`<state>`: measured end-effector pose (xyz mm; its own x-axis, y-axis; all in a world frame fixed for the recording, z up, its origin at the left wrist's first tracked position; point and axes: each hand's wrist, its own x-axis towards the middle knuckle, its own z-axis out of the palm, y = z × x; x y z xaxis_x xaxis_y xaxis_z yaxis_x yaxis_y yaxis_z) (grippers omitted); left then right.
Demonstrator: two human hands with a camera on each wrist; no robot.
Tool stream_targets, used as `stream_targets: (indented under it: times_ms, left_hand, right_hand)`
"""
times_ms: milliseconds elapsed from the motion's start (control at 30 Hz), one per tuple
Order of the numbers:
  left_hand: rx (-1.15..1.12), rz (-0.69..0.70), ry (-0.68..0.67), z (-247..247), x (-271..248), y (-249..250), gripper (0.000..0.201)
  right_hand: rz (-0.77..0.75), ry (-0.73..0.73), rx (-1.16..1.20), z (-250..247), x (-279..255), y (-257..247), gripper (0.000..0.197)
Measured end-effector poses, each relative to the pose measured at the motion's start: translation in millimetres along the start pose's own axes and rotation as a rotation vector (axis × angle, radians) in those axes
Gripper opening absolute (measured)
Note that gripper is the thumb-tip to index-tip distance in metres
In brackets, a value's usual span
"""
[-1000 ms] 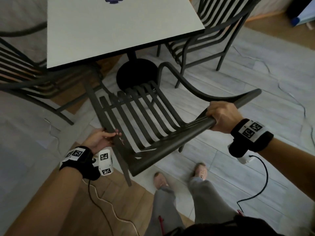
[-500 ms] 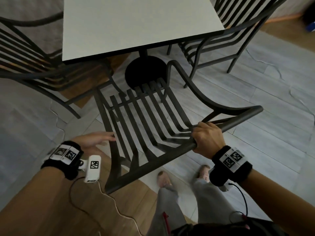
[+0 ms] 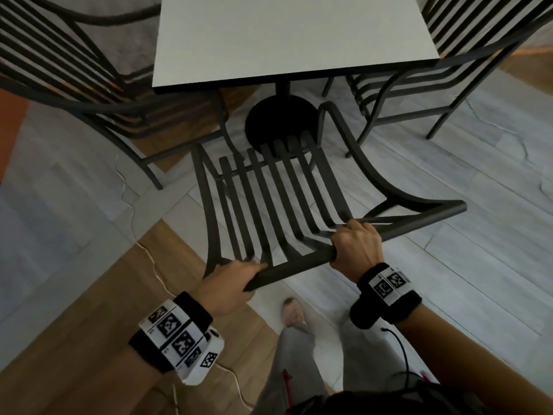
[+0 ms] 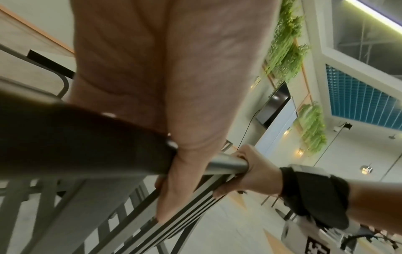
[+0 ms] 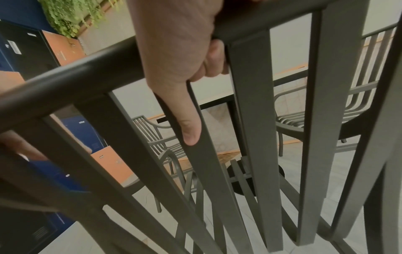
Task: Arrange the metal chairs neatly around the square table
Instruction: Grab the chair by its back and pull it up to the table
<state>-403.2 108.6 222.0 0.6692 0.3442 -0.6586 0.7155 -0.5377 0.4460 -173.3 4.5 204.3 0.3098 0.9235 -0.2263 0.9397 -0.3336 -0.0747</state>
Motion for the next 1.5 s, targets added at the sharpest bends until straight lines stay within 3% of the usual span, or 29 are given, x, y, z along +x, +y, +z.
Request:
stream_targets:
  times_ms: [133,367,533,633,833,967,1167,1500]
  left_hand:
    - [-0.043,-0.025,0.010,8,0,-4,0.060]
    - [-0.083,-0.054,0.050,1,5,-22,0.061]
    - [0.067,-0.119,0.232,-5,10,-16,0.072]
    - [0.090,-0.142,0.253,-6,10,-10,0.066]
    - [0.115,-0.141,0.267,-7,21,-6,0.063]
    - [0.136,-0.134,0.294,-7,26,-6,0.057]
    - [0.140,-0.136,0.379,-25,44,-12,0.048]
    - [0.168,-0.141,0.392,-74,84,-16,0.044]
  right_hand:
    - [0.012,-0.007,0.033,8,-9,-9,0.029]
    - [0.042,-0.029,0.064,22,-3,-16,0.020]
    - [0.003,0.045,0.094,22,7,-9,0.014]
    - [-0.017,0.075,0.142,16,6,14,0.022]
    - [-0.049,-0.148,0.018,2,11,40,0.031]
    - [-0.064,-0.082,-0.061,5,12,52,0.029]
    - [0.014,-0.147,-0.020,-4,35,56,0.042]
    - [0.012,-0.136,-0.037,-18,90,70,0.045]
